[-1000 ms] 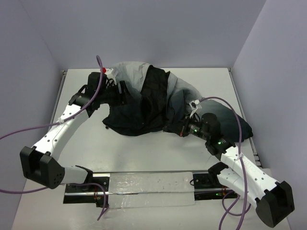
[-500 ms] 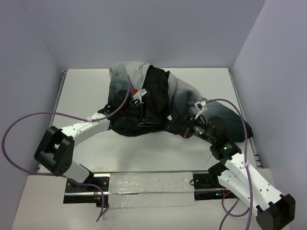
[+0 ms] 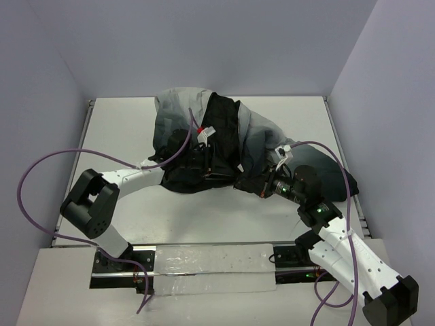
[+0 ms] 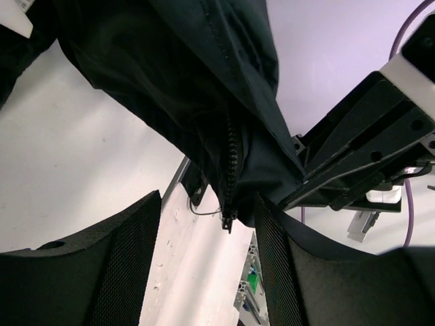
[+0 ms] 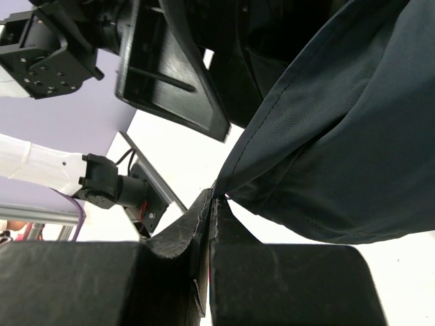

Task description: Zip up the jacket

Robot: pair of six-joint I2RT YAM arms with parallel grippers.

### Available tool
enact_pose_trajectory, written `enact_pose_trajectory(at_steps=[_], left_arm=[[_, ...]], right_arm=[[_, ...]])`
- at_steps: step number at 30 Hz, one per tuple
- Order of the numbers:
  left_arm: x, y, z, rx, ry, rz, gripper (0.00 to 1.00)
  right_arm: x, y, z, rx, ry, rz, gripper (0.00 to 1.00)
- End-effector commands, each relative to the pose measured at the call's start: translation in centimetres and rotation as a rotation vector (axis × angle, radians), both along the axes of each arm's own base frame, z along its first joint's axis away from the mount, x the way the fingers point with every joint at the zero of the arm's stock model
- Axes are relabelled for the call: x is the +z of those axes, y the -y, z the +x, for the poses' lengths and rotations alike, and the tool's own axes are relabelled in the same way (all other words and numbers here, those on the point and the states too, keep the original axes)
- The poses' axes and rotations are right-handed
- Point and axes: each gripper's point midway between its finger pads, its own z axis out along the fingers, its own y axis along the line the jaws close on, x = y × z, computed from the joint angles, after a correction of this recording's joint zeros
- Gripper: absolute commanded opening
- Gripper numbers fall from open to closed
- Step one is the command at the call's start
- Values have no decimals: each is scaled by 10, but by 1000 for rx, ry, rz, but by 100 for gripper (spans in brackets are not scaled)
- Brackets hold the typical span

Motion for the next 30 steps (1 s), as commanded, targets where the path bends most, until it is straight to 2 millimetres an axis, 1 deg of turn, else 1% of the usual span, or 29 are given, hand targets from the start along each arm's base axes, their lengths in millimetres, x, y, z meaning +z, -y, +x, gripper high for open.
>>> enact_pose_trajectory(at_steps=[1,4,8,15,22,26,30], left_arm=[[8,15,-9,-71,40,-44,62],[3,19,-12,-80,36,-23,61],[3,23,-16,-101,38,-29,60],[-2,23,-23,-128,19,-34,59],[16,23,-25,-114,39,-111,61],[18,22,-30,-139,40,-132,62],[12,23,-34,-167,29,-127,59]], right_arm=[[10,-1,-2,18,36,15,0],[11,-1,-2,18,38,16,0],[10,-1,-1,16,36,13,0],[9,-1,1,17,31,9,0],[11,-1,1,15,33,9,0],[9,0,0,16,28,11,0],[15,0,-1,16,40,21,0]])
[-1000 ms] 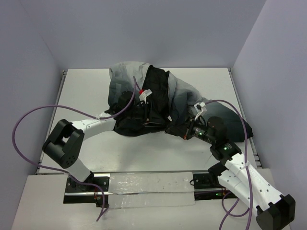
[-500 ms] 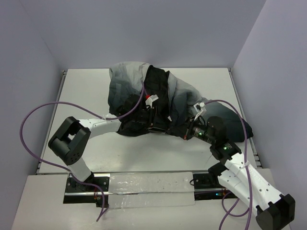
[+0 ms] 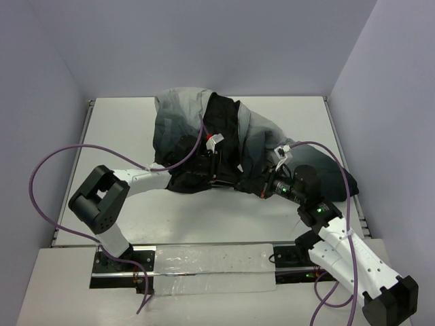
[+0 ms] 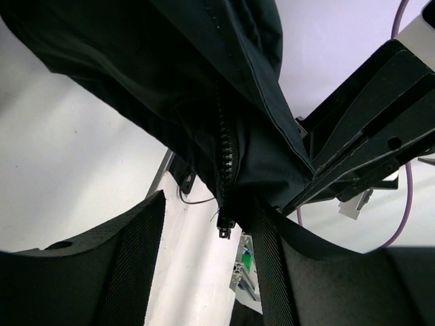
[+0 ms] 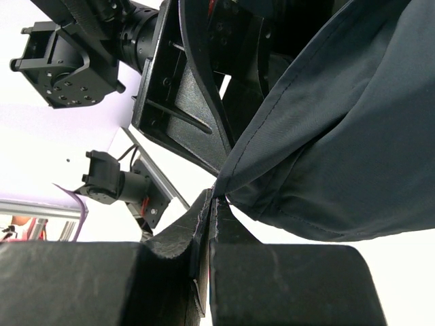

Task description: Zip up the jacket

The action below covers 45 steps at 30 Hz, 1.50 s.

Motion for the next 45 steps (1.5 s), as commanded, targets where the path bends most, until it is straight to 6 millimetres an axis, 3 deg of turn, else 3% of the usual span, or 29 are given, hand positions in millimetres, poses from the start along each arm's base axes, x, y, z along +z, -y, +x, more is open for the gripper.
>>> enact_pose_trajectory(at_steps=[1,16,18,20,21,28,33,39,42,45], left_arm=[[20,7,-12,-87,56,-89,57],[11,20,-21,-132,48,-85,36],[13,21,-20,-126,53,-92,26],[14,21,-20,-121,48,-93,6],[15,21,-20,-116,47,-92,1],[17,12,-9,-45,50,-75,0],[17,1,-5,-9,48,-43,0],[7,-9,-12,-5,15,43,0],[0,-16,-11,13,21,114,0],[-7,-20,-13,20,0,171,0]], right_arm=[[19,0,1,5,55,24,0],[25,-4,-2,34,51,53,0],[22,-4,-1,31,42,49,0],[19,-4,0,25,37,45,0],[17,-3,0,19,36,41,0],[1,11,7,-78,-6,-25,0],[-38,36,11,-224,-104,-131,0],[-88,42,-4,-239,-265,-179,0],[-89,44,-7,-247,-264,-185,0],[-74,46,-4,-233,-226,-215,1]])
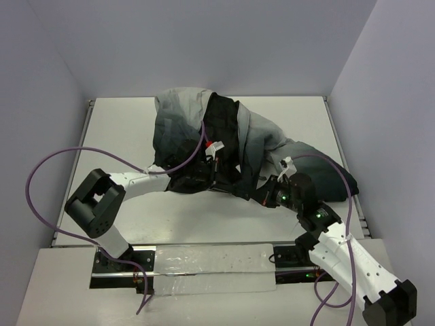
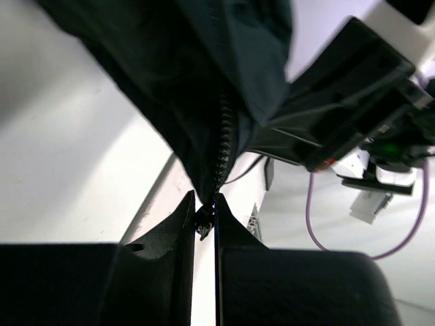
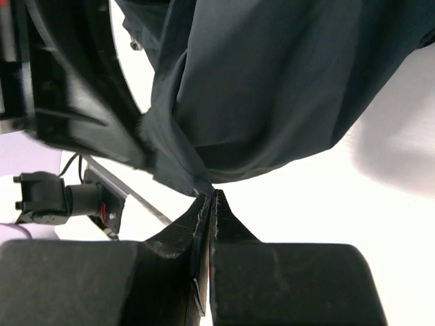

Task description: Zip up the jacket

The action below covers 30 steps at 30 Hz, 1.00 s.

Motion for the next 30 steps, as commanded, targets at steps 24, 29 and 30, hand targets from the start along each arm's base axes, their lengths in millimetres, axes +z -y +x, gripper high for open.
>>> enact_pose_trajectory(at_steps=[24,29,30], left_arm=[[-7,-11,-2,70,-8,115,0],[-4,-10,-1,74,7,113,0],[-4,-10,-1,73,9,113,0]], right_arm=[[112,7,249,-227,49,-471,65],[98,-2,306,-216,-13,-372,67],[80,-1,316,-208,-54,-371,67]])
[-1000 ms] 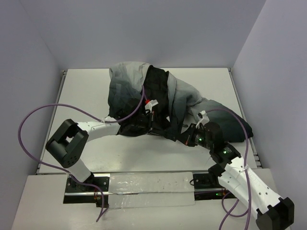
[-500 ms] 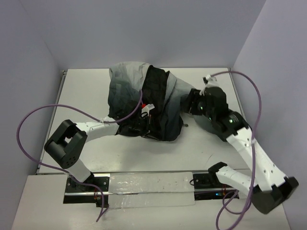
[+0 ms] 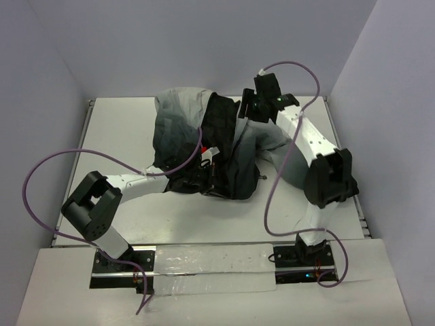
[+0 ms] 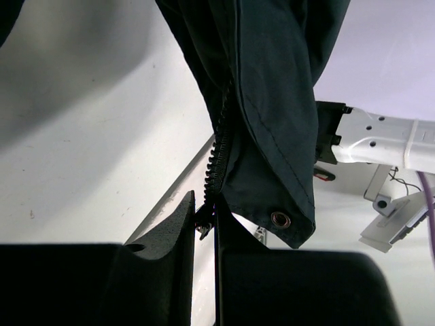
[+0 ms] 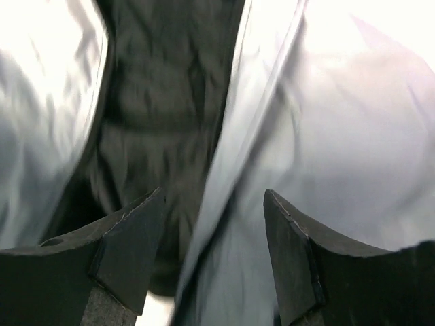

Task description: Zip up the jacket

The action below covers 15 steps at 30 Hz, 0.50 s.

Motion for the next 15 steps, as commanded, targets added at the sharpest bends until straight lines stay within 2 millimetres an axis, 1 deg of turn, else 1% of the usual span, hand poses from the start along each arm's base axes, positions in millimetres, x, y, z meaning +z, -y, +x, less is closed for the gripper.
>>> enact_pose_trajectory(at_steps=[1,3,4,6,7,11,14,15], left_arm=[[25,7,5,0,69,-45,0],[25,7,6,-2,73,-46,0],[25,7,6,-2,76,-45,0],[27,8,7,-2,82,-43,0],[27,8,7,-3,84,-43,0],[30,8,7,-4,92,-46,0],[31,8,8,-5,95,-47,0],[31,8,8,-4,96,-45,0]], right_arm=[[12,-8,36,17,1,121,67],[-6,-7,44,11,-41,135,68],[-11,-8,46,15,-52,152,69],[-32,-12,54,16,-99,196,71],[-39,-15,55,22,-118,209,72],[-59,-16,56,7,-155,220,73],[-64,-19,56,17,-160,236,73],[-71,-20,55,14,-175,239,73]])
